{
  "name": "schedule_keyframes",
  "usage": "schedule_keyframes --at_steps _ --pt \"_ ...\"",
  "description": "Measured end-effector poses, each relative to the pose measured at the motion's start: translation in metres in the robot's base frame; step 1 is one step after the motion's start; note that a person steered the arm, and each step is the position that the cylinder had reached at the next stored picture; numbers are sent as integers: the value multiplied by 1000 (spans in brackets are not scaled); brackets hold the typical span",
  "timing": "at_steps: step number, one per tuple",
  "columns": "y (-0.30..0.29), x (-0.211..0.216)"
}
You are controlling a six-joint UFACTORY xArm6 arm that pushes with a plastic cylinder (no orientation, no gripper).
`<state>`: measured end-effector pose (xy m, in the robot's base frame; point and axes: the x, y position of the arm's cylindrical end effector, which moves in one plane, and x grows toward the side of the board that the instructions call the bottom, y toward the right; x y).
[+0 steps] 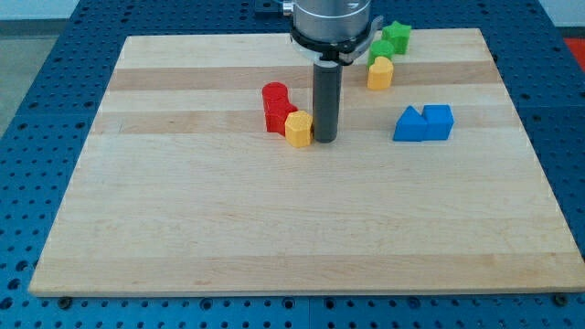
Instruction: Push the yellow blocks towards the red blocks
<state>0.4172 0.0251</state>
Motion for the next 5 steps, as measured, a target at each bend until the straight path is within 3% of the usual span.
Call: schedule_keyframes --at_steps 1,4,5 --pt "37 -8" --pt "149 -95" --pt "142 -116"
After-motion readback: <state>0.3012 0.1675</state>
